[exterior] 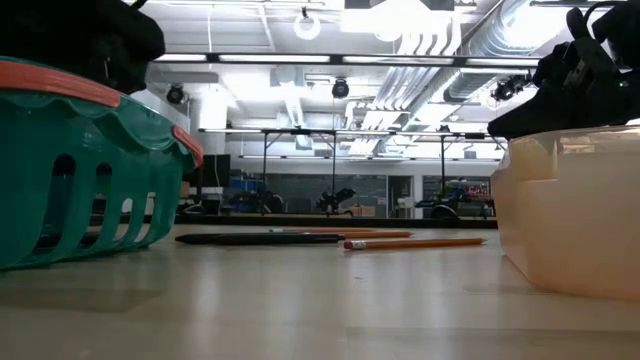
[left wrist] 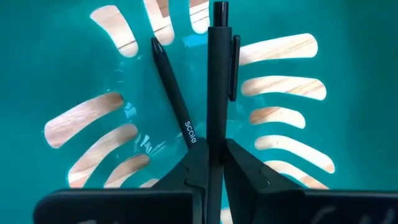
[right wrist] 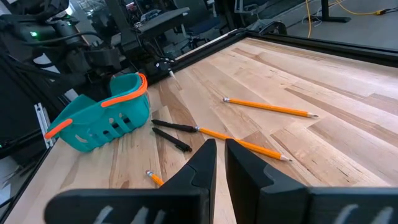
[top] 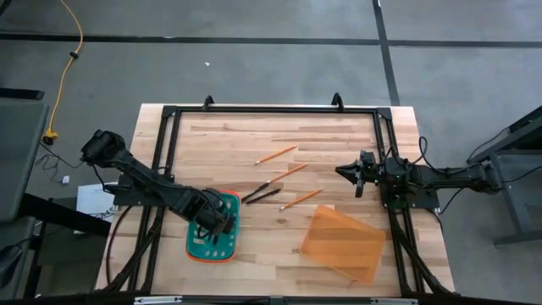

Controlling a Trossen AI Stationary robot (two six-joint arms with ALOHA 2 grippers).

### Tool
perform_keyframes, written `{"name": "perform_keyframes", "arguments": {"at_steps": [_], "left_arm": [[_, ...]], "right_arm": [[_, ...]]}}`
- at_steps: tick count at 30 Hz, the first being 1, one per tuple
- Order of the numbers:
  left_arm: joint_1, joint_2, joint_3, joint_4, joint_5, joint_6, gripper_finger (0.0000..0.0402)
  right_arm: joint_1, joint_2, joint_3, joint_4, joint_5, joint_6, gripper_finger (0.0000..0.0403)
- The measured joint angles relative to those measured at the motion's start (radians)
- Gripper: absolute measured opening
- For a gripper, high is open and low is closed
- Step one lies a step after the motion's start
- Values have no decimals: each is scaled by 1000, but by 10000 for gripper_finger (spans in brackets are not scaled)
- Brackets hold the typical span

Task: Sort pens & pencils
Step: Put the black pen into the green bin

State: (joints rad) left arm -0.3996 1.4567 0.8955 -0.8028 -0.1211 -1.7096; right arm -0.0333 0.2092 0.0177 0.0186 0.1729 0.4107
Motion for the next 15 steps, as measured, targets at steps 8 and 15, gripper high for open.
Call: {"name": "perform_keyframes", "arguments": {"at_steps": [8, 15], "left_arm": [[1, 0, 38, -49, 16, 43, 94], [86, 0, 261, -388, -4, 183, 133]], "right_arm": [[0, 0, 0, 0, 0, 0, 25], [0, 0, 0, 0, 0, 0, 25]]}}
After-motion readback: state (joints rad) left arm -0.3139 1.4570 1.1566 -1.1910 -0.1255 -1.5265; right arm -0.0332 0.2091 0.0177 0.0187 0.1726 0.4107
